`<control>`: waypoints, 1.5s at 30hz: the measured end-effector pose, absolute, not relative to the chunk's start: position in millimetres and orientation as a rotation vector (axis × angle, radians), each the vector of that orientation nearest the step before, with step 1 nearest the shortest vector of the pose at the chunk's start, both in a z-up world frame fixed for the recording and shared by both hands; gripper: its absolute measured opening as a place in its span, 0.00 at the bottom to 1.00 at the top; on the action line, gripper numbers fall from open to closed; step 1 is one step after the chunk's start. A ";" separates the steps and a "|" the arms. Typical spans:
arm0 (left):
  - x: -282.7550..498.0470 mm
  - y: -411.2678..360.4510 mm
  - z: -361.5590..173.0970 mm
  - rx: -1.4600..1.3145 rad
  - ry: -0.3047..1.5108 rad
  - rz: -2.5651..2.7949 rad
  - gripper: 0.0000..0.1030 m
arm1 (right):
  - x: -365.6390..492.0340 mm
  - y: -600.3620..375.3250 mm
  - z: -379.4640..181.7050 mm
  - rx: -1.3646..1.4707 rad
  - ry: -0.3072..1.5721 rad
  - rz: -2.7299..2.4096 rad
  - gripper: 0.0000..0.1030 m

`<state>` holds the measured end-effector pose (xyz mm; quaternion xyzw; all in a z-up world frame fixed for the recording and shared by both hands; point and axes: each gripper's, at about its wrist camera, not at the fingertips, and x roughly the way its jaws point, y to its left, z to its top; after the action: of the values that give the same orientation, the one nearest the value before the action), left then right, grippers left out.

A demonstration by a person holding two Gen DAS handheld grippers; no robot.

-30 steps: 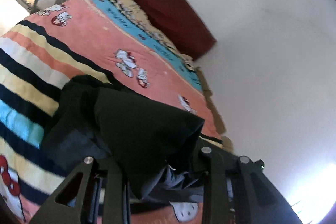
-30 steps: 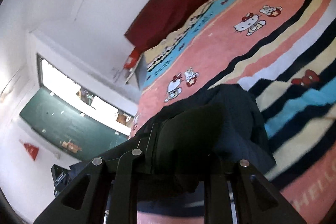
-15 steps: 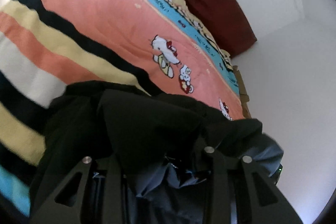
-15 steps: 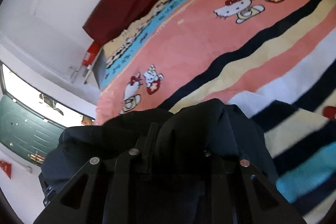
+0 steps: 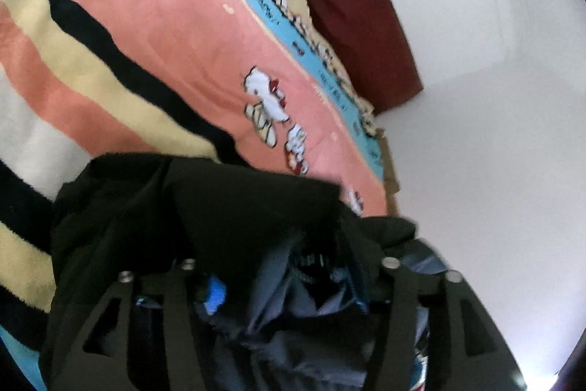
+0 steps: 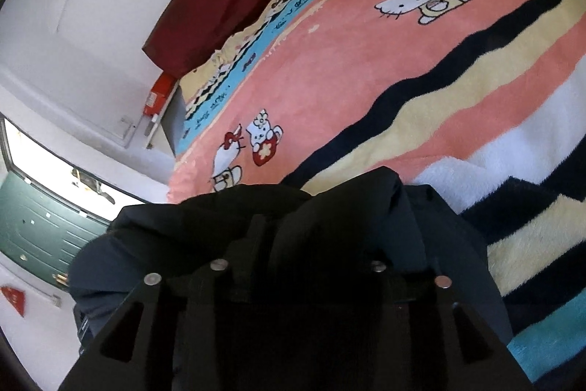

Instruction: Fold large clothes

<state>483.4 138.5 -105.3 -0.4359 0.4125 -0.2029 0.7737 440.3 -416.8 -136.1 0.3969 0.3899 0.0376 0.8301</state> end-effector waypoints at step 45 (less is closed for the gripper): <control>563.1 -79.3 -95.5 0.123 1.099 -0.152 0.67 | 516.9 -301.9 -105.6 0.067 1.009 0.153 0.77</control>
<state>563.1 -79.3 -95.5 0.0585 0.5212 -0.0720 0.8484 516.9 -301.9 -105.6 0.0321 0.4826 0.0733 0.8722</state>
